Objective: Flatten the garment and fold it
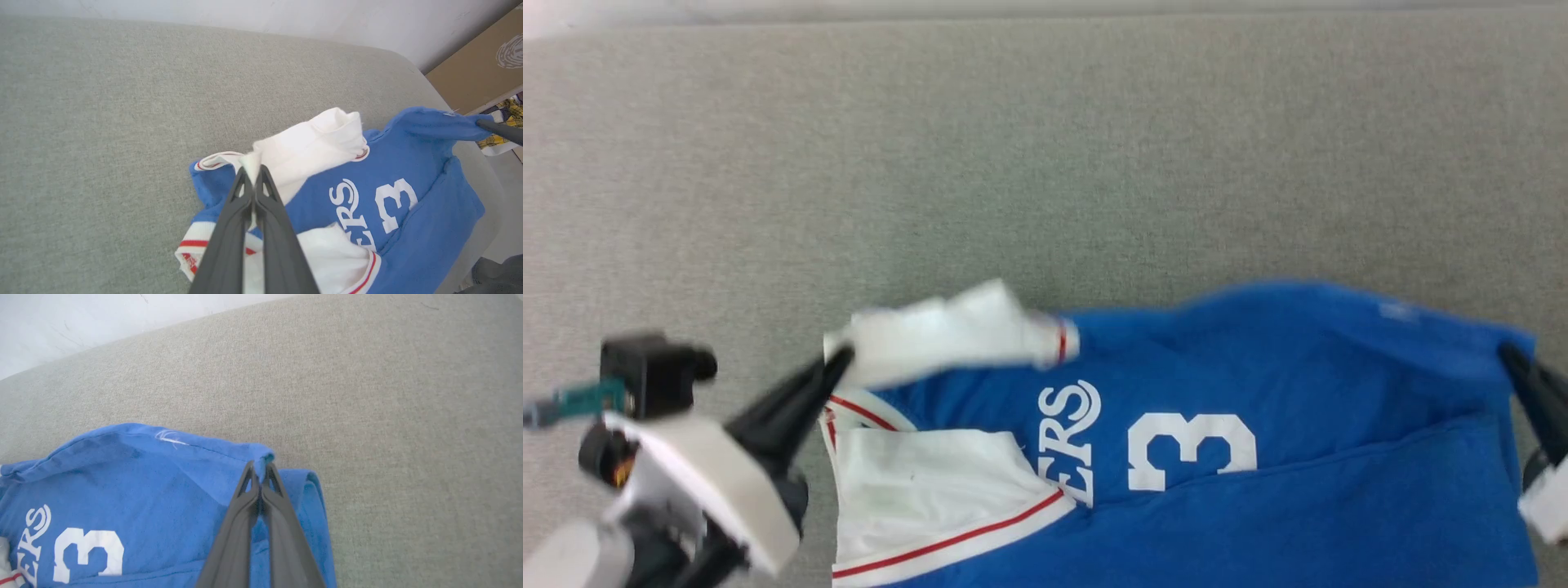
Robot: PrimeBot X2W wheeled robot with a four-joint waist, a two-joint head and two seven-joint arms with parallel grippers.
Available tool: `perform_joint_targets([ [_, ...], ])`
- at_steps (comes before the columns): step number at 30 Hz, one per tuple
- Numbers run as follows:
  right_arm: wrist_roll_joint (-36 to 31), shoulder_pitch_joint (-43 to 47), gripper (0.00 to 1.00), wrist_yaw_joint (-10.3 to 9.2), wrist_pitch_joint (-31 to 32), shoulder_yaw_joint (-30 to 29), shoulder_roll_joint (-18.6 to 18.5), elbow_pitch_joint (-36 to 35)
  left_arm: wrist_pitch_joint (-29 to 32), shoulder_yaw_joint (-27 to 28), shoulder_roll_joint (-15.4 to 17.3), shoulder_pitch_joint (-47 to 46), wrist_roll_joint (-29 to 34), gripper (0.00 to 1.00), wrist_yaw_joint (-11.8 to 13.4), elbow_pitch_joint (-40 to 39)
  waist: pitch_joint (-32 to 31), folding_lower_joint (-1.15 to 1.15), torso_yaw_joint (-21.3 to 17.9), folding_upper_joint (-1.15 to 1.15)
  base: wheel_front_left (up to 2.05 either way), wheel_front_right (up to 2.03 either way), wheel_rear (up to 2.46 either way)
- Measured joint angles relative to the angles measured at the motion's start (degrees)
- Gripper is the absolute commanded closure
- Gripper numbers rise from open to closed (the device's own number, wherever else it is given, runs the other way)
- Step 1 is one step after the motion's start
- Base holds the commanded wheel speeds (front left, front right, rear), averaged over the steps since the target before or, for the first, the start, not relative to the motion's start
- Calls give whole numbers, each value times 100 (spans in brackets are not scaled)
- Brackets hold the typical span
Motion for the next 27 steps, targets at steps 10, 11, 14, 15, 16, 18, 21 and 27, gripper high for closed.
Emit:
perform_joint_targets([
  [10,145,1042,100,0,-287,-124,-37,169,-14,34,232,1254,-245,100,250,-243,-369,0,105,0,0,0,0],
  [11,144,1070,100,0,-321,-103,-32,208,-13,5,229,1308,-250,100,250,-214,-395,0,108,0,0,0,0],
  [14,143,1113,100,0,-396,-5,-23,342,51,-108,211,1393,-288,100,250,-67,-462,1,111,0,0,0,0],
  [15,138,1114,100,0,-420,11,-23,394,62,-137,204,1404,-286,100,250,-9,-483,1,110,0,0,0,0],
  [16,108,1117,100,0,-441,38,-40,448,81,-166,203,1404,-283,100,249,55,-502,1,108,0,0,0,0],
  [18,58,1121,100,0,-480,91,-71,556,87,-223,175,1403,-281,100,248,147,-536,1,104,0,0,0,0],
  [21,2,1113,100,0,-546,235,-83,746,140,-358,47,1398,-276,100,248,275,-593,1,95,0,0,0,0],
  [27,-93,1028,51,0,-614,539,-38,1102,0,-478,-376,1256,-214,76,414,672,-709,1,53,0,0,0,0],
])
